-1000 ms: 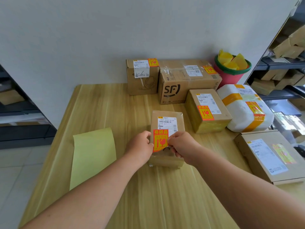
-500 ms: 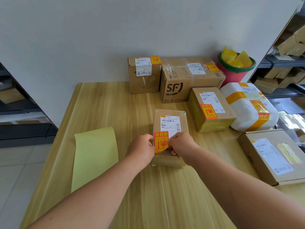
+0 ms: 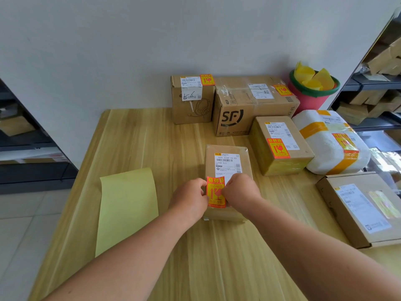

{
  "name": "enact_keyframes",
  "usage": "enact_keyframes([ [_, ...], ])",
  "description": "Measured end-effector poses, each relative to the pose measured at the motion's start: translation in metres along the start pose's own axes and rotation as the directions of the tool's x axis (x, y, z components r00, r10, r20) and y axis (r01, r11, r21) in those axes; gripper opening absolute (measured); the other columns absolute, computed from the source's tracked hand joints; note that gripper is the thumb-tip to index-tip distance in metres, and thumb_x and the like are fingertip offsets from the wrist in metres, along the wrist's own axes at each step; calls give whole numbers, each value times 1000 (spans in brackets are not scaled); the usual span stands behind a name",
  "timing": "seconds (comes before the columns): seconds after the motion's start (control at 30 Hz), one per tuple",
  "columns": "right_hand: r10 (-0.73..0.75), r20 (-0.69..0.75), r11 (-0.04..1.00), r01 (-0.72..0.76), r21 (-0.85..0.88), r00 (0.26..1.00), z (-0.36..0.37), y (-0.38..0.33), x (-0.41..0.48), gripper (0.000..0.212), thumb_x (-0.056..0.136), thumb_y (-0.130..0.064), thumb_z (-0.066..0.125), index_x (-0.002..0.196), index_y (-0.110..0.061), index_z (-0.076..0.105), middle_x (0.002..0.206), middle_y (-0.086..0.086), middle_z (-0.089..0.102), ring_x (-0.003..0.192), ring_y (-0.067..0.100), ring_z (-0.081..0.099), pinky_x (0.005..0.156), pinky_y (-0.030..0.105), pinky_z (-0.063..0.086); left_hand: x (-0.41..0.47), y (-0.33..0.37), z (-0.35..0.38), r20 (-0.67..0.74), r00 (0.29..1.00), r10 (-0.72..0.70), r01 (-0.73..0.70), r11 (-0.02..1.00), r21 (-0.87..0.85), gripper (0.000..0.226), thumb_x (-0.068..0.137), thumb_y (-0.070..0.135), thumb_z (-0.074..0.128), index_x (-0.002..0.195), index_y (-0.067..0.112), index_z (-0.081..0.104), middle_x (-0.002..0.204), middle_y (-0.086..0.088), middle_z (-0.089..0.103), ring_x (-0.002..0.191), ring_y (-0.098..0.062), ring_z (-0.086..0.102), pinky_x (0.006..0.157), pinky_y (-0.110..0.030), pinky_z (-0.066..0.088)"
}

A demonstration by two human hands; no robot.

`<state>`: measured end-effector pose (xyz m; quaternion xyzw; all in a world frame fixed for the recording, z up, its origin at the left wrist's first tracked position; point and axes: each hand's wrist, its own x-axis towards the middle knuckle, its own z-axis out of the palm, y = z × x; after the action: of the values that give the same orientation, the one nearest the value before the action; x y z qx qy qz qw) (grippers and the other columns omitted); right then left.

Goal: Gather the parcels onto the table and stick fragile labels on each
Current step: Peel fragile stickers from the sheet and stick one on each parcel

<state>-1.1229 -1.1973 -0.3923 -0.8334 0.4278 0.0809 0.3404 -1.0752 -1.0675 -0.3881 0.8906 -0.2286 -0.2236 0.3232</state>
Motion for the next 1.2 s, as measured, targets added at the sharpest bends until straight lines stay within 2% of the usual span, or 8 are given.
enact_keyframes([
  [0.23,-56,-62,992,49,-120,997,5,0,-3,17,87,-27,65,90,-15,53,84,1,63,74,18,62,47,24,37,0,1,-2,-5,1000,26,-26,998,62,28,89,22,60,117,28,62,85,8,63,78,-16,61,63,-28,47],
  [0.43,-297,-167,911,226,-345,940,-6,7,-12,35,85,-34,68,95,-17,39,85,-1,55,74,23,54,57,29,35,2,-1,0,-106,989,107,-82,973,215,32,88,24,62,119,28,59,105,5,57,97,-16,56,73,-28,44],
  [0.53,-611,-184,762,508,-401,770,0,22,-7,10,82,-16,64,89,-11,59,89,4,59,79,28,57,61,34,40,6,1,4,-158,937,311,-232,895,381,25,87,20,59,112,21,64,104,2,58,101,-20,50,79,-29,41],
  [0.63,-738,-222,646,575,-502,637,13,38,-2,11,77,-22,61,83,-19,71,85,-5,66,82,26,62,65,36,49,11,0,10,-107,865,491,-374,772,513,14,79,14,61,86,15,72,93,4,68,96,-24,58,81,-34,44],
  [0.7,-756,-200,616,574,-540,624,14,41,-2,25,83,-35,52,90,-24,73,94,-11,69,89,21,64,71,35,52,13,-2,11,-61,863,502,-382,725,573,19,80,21,57,87,17,74,99,6,71,104,-26,61,90,-35,36],
  [0.83,-745,-131,594,560,-577,654,15,48,-3,44,86,-46,40,104,-24,74,109,-9,71,98,19,66,79,34,53,10,-13,8,67,924,376,-342,735,586,40,98,35,44,135,22,53,148,10,42,141,-20,28,110,-35,12],
  [1.07,-718,-51,585,563,-584,694,17,54,-9,52,90,-50,37,116,-20,70,121,-7,67,111,22,64,86,36,54,1,-18,8,136,932,337,-344,695,631,55,100,46,30,151,25,22,160,12,14,148,-18,3,115,-39,1],
  [1.2,-696,9,580,569,-583,718,12,54,-9,55,89,-53,36,118,-19,69,123,-7,66,113,22,63,87,36,53,1,-21,7,184,933,309,-352,676,647,60,100,50,26,153,25,15,161,11,6,148,-17,-2,116,-42,1],
])
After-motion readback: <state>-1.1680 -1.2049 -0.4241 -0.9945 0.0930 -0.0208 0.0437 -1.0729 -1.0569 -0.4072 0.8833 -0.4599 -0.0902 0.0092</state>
